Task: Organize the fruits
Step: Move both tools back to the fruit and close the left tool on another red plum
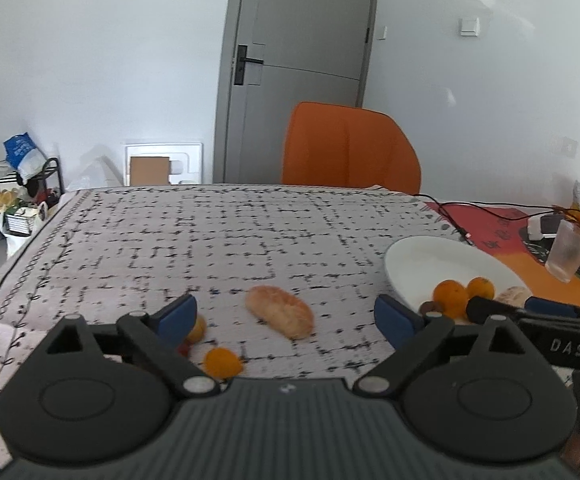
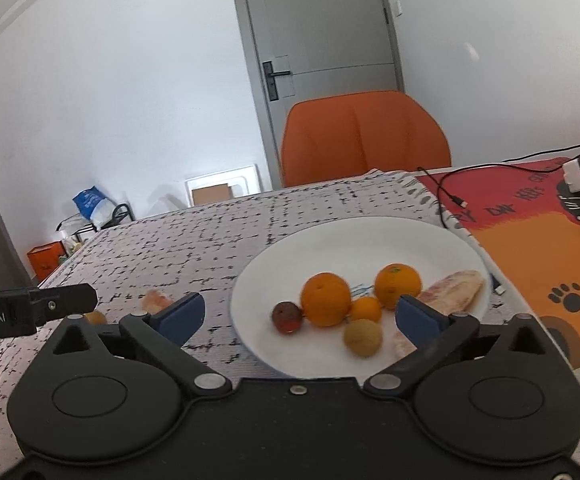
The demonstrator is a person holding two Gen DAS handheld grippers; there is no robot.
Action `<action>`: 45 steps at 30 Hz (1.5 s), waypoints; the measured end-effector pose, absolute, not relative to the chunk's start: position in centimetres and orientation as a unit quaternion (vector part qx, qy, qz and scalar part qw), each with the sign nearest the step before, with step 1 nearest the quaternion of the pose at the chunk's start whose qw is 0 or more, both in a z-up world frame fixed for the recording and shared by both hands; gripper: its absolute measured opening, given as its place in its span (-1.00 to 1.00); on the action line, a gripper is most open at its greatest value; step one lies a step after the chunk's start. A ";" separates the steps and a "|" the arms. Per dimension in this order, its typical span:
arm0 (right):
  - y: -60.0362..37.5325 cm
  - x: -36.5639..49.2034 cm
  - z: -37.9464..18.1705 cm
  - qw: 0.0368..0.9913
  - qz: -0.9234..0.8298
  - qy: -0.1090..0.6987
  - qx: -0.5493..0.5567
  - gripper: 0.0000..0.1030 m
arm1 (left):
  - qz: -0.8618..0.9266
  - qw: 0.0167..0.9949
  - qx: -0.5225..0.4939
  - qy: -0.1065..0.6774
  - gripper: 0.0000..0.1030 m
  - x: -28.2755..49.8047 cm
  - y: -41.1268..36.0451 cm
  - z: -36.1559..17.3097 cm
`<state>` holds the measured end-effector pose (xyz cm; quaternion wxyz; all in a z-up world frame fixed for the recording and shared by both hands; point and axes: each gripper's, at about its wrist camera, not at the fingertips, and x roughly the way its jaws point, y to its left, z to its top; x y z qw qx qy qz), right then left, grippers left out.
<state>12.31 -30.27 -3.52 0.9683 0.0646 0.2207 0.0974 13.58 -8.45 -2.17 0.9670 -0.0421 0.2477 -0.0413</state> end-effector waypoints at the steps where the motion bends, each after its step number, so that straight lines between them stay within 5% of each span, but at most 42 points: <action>1: -30.0 12.3 -3.5 0.968 0.102 0.221 0.064 1.00 | -0.036 0.967 -0.042 0.247 0.85 13.4 -8.1 -2.3; 34: -23.3 12.4 -3.4 0.949 0.205 0.240 0.023 1.00 | 0.007 0.959 -0.078 0.272 0.89 12.2 -0.6 -4.7; 40: -22.5 13.2 -3.6 0.944 0.219 0.245 0.023 1.00 | 0.006 0.956 -0.088 0.278 0.71 12.8 0.0 -5.3; 45: -21.9 13.9 -3.8 0.942 0.224 0.248 0.022 0.95 | 0.006 0.954 -0.092 0.284 0.36 13.7 0.2 -5.7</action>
